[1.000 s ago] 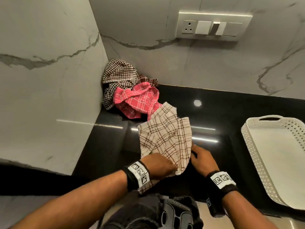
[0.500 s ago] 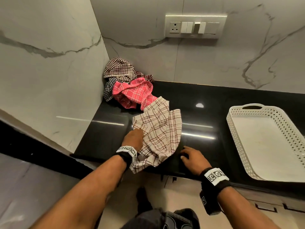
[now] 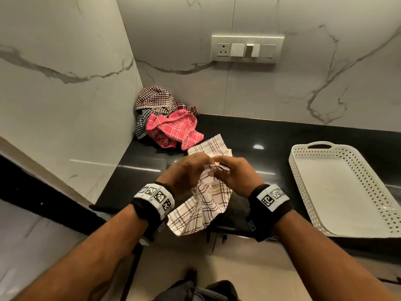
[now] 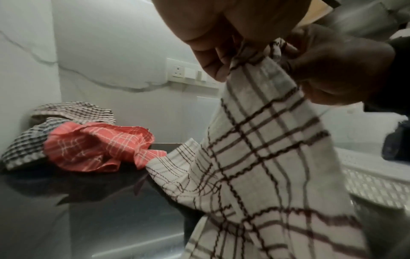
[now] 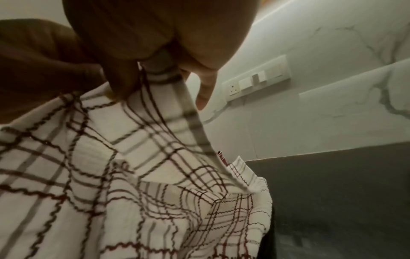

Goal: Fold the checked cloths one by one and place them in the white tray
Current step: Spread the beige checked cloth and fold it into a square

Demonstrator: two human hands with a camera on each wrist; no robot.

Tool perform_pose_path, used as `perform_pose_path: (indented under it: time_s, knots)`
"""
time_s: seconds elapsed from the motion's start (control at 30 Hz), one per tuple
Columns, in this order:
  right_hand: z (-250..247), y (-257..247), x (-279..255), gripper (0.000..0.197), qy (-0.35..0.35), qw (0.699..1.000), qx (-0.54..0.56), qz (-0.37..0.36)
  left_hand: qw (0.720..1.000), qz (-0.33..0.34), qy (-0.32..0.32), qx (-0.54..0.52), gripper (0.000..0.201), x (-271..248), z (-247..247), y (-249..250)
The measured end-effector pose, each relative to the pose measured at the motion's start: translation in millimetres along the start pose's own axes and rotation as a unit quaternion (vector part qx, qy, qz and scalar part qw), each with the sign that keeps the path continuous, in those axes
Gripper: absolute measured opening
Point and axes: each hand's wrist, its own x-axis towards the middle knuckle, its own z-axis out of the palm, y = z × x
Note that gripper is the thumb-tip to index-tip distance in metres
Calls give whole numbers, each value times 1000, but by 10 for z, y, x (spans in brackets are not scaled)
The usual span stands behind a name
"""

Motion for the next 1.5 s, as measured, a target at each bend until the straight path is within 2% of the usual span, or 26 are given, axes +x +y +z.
perform_pose_path:
  time_s: [0.07,0.1,0.2,0.3,0.4,0.47,0.53,0.6,0.67,0.73,0.8,0.87,0.9,0.97,1.0,1.1,1.17,1.23,1.3,1.37,1.5]
  knots:
    - [-62,47,55,17,-5,998,23,57,998,-28,47,-30,12,7,-166,-150]
    - [-87,112,80,12,-16,997,10,73,996,-44,59,-41,11,4,-252,-228]
    - [-138,240,144,10,-26,995,-33,91,987,-91,100,-86,15,-2,-495,-469]
    - [-132,345,212,8,-18,990,-65,126,952,-171,154,-202,22,-12,-716,-744]
    - [-94,471,196,9,-33,981,-107,161,922,-221,229,-221,25,1,-913,-959]
    - [-90,604,183,13,3,975,-147,164,897,-238,265,-261,30,44,-1022,-1091]
    - [-106,628,148,17,59,975,-140,165,886,-264,269,-272,36,76,-1063,-1173]
    - [-163,561,141,19,125,974,-78,175,900,-291,231,-228,32,101,-1058,-1261]
    - [-272,479,177,17,161,969,-44,181,919,-324,169,-149,19,130,-1039,-1377]
    - [-479,478,275,13,114,972,-67,193,929,-355,90,-50,19,203,-1065,-1480]
    - [-760,488,418,18,1,959,-167,228,926,-373,48,39,20,336,-1134,-1533]
    - [-1060,479,630,18,-85,923,-286,242,916,-388,69,79,17,537,-1265,-1506]
    - [-1212,449,748,12,-90,912,-324,235,909,-396,89,94,16,648,-1360,-1454]
    - [-1535,288,938,3,-28,912,-350,212,897,-410,134,97,19,857,-1593,-1309]
    - [-1683,193,1019,9,28,916,-350,197,890,-416,161,90,22,956,-1719,-1251]
    - [-2047,-194,1140,14,209,921,-315,90,873,-404,270,38,32,1209,-2072,-1007]
    - [-2192,-438,1109,12,281,916,-284,41,876,-355,320,-66,21,1268,-2251,-748]
    - [-2285,-649,992,13,320,909,-266,-9,868,-306,368,-130,22,1202,-2378,-524]
    - [-2290,-802,773,17,335,907,-252,-41,878,-264,379,-126,14,988,-2428,-376]
    - [-2209,-853,518,20,330,912,-240,-52,899,-247,351,-90,9,688,-2365,-340]
    - [-1818,-714,-110,15,231,954,-189,-35,927,-231,281,-90,44,-217,-1913,-226]
